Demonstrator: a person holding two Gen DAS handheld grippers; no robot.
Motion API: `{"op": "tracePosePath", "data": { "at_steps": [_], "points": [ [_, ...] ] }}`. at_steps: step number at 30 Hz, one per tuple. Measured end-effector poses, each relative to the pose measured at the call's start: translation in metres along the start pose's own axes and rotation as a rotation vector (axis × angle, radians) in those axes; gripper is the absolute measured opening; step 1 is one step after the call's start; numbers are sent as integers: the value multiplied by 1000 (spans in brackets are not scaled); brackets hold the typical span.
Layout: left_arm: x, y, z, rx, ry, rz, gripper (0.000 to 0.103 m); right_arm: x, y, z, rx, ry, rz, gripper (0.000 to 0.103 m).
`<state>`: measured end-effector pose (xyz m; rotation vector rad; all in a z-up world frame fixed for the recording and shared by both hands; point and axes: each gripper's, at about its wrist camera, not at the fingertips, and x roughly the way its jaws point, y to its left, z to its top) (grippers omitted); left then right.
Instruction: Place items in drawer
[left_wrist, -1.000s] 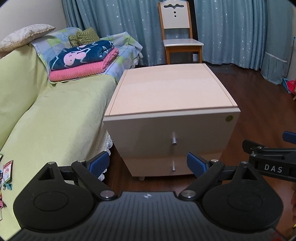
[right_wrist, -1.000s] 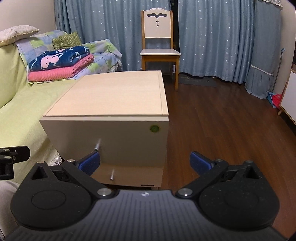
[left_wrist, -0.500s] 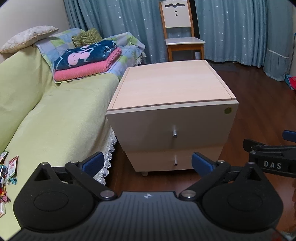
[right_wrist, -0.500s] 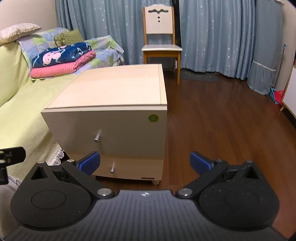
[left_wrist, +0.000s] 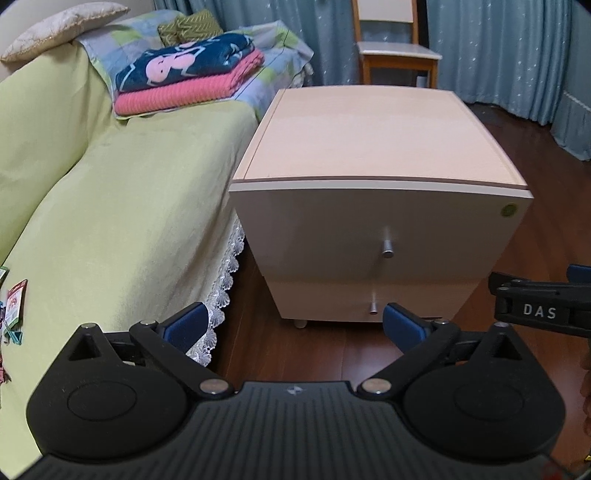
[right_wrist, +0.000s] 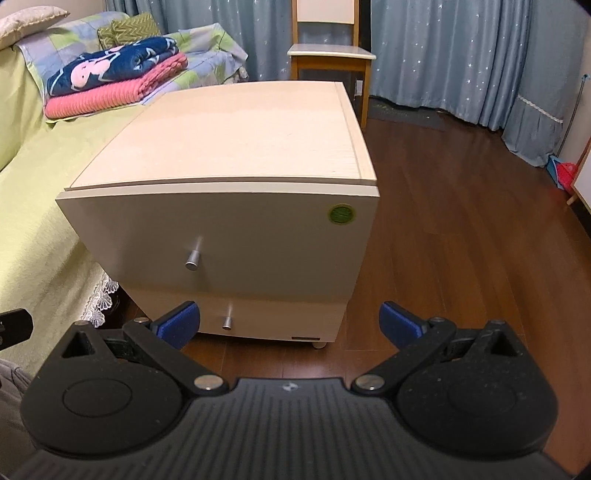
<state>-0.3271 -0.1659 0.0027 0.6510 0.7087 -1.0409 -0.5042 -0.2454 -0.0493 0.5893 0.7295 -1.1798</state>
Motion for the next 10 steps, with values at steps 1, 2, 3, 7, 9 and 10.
{"op": "tracePosePath", "data": {
  "at_steps": [1, 2, 3, 7, 9, 10],
  "points": [
    [4, 1, 2, 1, 4, 1, 101, 3, 2, 2, -2, 4, 0, 102],
    [8, 1, 3, 2, 9, 1, 101, 8, 4, 3, -3, 7, -1, 102],
    [12, 2, 5, 3, 13, -2, 101, 12, 7, 4, -5, 8, -4, 102],
    [26, 2, 11, 11, 30, -17, 101, 24, 12, 11, -7, 16, -13, 102],
    [33, 3, 15, 11, 38, -29, 101, 30, 14, 14, -5, 20, -18, 102],
    [36, 3, 16, 10, 41, -35, 101, 32, 15, 16, -3, 22, -20, 102]
  ]
}}
